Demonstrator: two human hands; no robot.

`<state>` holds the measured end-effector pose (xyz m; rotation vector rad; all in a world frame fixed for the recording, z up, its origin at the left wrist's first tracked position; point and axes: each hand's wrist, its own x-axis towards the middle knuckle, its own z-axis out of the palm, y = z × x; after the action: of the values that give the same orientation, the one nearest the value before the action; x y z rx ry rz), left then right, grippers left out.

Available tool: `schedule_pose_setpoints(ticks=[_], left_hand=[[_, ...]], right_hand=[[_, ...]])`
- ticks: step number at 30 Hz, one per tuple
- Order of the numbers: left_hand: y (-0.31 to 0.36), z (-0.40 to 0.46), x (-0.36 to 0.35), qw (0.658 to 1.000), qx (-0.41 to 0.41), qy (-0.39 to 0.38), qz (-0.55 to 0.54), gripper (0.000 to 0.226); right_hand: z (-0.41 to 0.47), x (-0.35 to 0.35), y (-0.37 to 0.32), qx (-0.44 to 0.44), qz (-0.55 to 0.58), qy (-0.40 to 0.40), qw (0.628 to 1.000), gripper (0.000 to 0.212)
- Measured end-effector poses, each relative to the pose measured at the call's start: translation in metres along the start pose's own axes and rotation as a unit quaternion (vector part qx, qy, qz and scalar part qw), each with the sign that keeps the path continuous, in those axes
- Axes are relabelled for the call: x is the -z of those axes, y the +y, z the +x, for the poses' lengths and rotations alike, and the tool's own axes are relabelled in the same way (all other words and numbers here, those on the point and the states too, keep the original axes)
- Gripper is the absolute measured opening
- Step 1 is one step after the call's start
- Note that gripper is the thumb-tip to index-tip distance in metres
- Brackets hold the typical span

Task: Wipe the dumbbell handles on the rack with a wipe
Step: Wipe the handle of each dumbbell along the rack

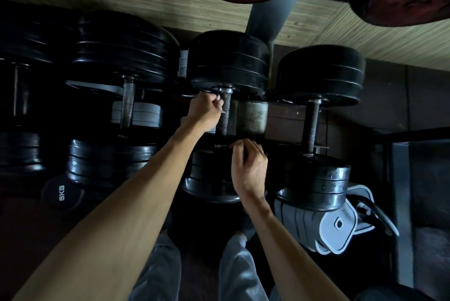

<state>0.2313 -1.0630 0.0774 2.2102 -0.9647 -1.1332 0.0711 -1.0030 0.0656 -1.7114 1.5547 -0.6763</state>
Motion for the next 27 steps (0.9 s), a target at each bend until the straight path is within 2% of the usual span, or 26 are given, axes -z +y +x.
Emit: schedule_pose_setpoints(ticks=[6,8,12,15,23,27], left_hand=[[-0.015,-0.034,0.003,0.982,-0.064,-0.054,0.166,0.025],[-0.015,-0.041,0.0,0.984,-0.06,-0.052,0.162,0.024],[-0.009,-0.023,-0.001,0.995,-0.046,0.026,0.081,0.025],[-0.001,-0.015,-0.005,0.994,-0.053,0.059,0.072,0.026],[-0.013,-0.044,-0.007,0.992,-0.078,0.053,0.088,0.021],[-0.003,-0.026,-0.016,0.991,-0.062,0.113,0.039,0.022]], right_hand=[[-0.002,-0.002,0.0,-0.008,-0.001,0.007,1.0,0.032],[-0.001,-0.002,0.0,-0.013,-0.006,0.007,1.0,0.033],[-0.001,-0.001,-0.003,-0.007,-0.008,-0.002,1.0,0.035],[-0.001,0.0,-0.002,-0.005,-0.004,0.001,1.0,0.037],[-0.001,-0.003,-0.001,0.001,-0.007,0.012,1.0,0.037],[-0.001,-0.003,0.001,0.002,-0.008,0.01,1.0,0.036]])
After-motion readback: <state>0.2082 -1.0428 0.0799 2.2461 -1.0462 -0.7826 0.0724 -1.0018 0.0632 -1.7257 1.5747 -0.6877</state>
